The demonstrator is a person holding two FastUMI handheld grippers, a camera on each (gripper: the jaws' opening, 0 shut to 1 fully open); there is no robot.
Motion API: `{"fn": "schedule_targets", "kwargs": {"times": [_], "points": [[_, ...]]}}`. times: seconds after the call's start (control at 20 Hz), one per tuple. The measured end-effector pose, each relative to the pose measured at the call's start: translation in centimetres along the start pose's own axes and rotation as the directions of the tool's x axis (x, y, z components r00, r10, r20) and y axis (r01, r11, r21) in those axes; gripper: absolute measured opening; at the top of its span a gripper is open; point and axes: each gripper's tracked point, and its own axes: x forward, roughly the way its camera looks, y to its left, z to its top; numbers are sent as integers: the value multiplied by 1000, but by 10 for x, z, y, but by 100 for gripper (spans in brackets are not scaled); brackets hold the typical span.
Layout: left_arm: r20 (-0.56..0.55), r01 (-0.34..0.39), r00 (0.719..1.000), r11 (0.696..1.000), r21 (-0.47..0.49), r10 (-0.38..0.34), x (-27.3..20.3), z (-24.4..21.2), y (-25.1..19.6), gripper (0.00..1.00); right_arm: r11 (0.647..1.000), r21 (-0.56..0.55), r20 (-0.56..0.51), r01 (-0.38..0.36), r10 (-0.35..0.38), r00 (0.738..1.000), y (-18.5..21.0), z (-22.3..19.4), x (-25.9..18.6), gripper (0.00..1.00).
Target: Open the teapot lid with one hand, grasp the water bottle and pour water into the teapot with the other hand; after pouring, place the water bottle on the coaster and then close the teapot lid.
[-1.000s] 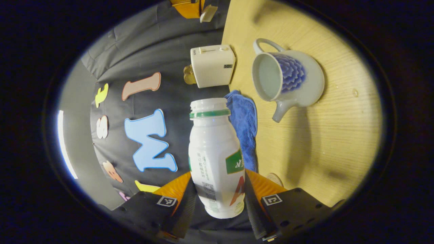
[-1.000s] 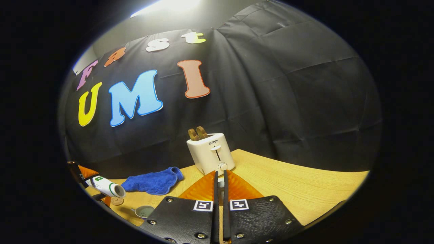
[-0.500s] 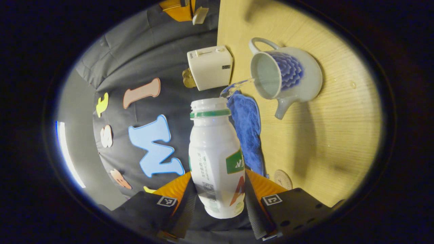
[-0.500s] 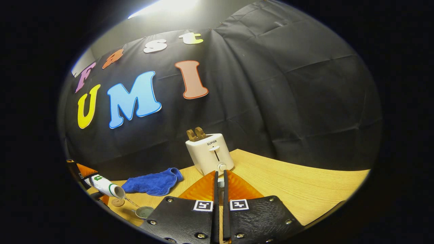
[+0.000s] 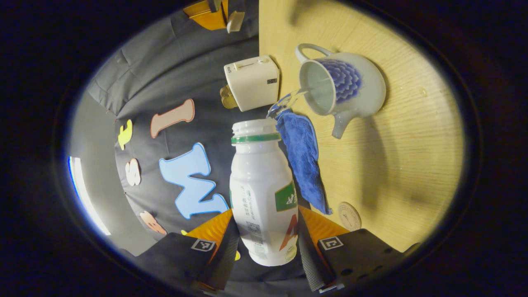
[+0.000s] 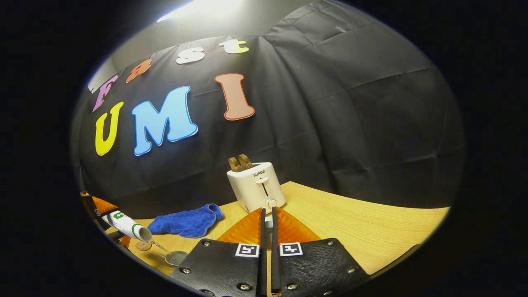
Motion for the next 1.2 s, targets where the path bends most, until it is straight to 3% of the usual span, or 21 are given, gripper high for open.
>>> {"fn": "schedule_targets", "kwargs": {"times": [1.2], "points": [[6, -28, 1000, 992, 126, 28, -1, 0, 14, 76, 1000, -1, -3, -10, 10, 1000, 2, 0, 1, 4]]}}
